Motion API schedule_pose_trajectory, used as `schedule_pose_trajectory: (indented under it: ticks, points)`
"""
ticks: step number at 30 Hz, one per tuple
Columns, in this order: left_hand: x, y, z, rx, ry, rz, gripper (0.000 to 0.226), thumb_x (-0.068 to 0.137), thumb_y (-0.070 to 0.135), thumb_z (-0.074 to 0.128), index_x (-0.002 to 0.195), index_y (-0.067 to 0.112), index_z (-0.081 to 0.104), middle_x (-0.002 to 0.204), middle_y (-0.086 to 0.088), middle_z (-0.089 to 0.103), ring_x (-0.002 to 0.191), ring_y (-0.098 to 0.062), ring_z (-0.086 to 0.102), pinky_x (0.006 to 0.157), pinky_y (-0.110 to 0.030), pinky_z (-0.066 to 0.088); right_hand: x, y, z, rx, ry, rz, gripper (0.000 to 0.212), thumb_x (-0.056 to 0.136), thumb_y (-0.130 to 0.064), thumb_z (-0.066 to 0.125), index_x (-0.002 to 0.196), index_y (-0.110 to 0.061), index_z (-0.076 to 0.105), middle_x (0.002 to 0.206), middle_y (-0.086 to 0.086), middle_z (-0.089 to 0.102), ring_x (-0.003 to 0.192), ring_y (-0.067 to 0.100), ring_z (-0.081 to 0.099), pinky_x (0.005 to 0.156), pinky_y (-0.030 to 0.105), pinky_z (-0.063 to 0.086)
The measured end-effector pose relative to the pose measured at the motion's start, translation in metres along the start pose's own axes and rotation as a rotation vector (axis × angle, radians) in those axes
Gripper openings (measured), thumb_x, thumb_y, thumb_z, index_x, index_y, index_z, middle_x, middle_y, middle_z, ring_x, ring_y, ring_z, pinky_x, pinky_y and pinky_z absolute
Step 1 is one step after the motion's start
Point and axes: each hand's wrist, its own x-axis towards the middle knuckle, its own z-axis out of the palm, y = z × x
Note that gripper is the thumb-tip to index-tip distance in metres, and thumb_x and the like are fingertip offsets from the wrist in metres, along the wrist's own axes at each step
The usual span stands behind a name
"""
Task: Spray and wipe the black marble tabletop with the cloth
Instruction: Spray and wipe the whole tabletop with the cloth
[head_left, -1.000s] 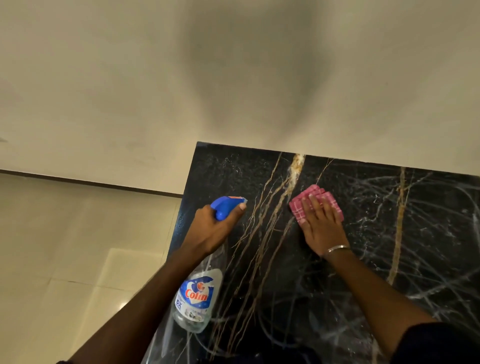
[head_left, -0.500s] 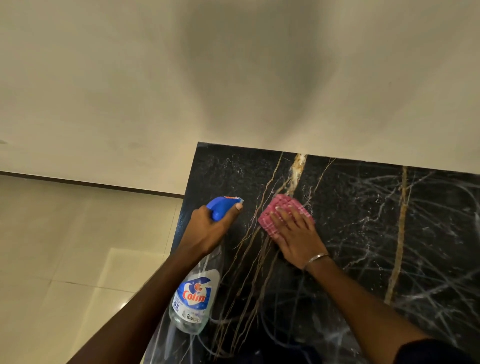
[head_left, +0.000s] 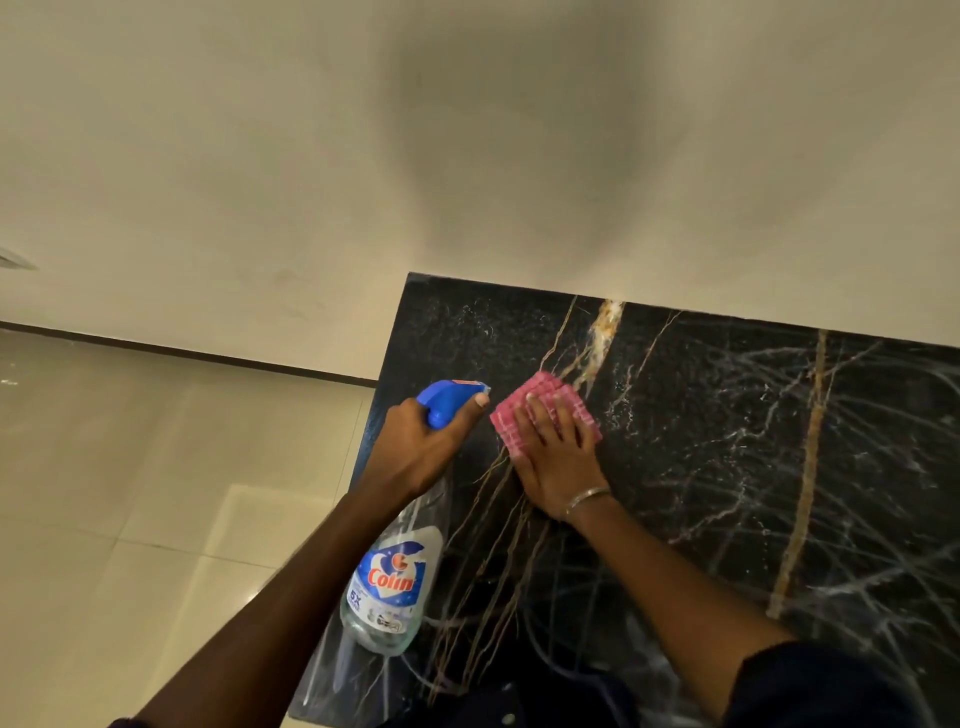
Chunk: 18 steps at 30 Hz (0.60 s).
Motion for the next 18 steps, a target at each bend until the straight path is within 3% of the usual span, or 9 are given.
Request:
schedule_pose_trajectory:
  ticks: [3,6,9,12,16,18]
  points:
    - [0.0,-0.001,0.002,0.005,-0.005,-0.007,0.042,0.079,0.061,0.051,0.088,0.02,0.06,0.078,-0.014,0.066,0.064,-0.021,0.062,0.062,-0.022,0.05,-0.042,0.031,0.014,-0.08,0.023,-0.103,0.06,0.1,-0.052,0.012,0.156,-0.032,0.004,0.163,-0.003,0.003,0.15,0.025,-0.004,0.117,0.049,0.002]
    - [-0.005,-0.001,0.004,-0.01,-0.006,-0.02,0.037,0.079,0.059,0.052,0.086,0.023,0.058,0.078,-0.013,0.067,0.069,-0.024,0.064,0.065,-0.023,0.05,-0.052,0.078,0.007,-0.067,0.015,0.038,0.063,0.097,-0.056,0.005,0.155,-0.032,0.001,0.163,-0.002,0.004,0.149,0.024,-0.003,0.117,0.052,0.011]
    - [-0.011,-0.001,0.003,-0.01,0.0,-0.02,0.04,0.078,0.061,0.052,0.087,0.022,0.059,0.078,-0.013,0.066,0.068,-0.023,0.063,0.066,-0.025,0.051,-0.031,0.086,-0.003,0.002,0.036,0.26,0.065,0.094,-0.057,0.004,0.153,-0.034,-0.01,0.163,-0.003,-0.007,0.149,0.026,-0.011,0.117,0.052,0.001]
    - [-0.017,0.0,0.003,0.019,-0.008,-0.016,0.042,0.079,0.061,0.05,0.089,0.021,0.06,0.078,-0.012,0.066,0.065,-0.016,0.061,0.063,-0.021,0.049,-0.006,0.055,-0.006,0.13,0.05,0.415,0.066,0.1,-0.053,0.019,0.154,-0.029,-0.011,0.163,0.001,-0.013,0.148,0.034,-0.014,0.116,0.054,-0.006]
    - [-0.026,0.001,0.005,0.047,-0.02,-0.004,0.028,0.085,0.054,0.053,0.087,0.027,0.057,0.078,-0.011,0.067,0.066,-0.019,0.062,0.061,-0.017,0.047,-0.006,-0.001,0.005,0.05,0.004,0.191,0.067,0.101,-0.049,0.019,0.153,-0.025,-0.016,0.163,0.004,-0.015,0.148,0.034,-0.015,0.117,0.054,-0.007]
    - [-0.031,0.001,0.006,0.065,-0.027,0.005,0.024,0.089,0.049,0.054,0.087,0.026,0.058,0.078,-0.011,0.067,0.068,-0.021,0.063,0.06,-0.016,0.047,-0.022,-0.017,0.012,-0.011,-0.014,0.053,0.066,0.099,-0.048,0.022,0.155,-0.024,-0.005,0.164,0.005,-0.002,0.15,0.034,-0.004,0.119,0.057,0.003]
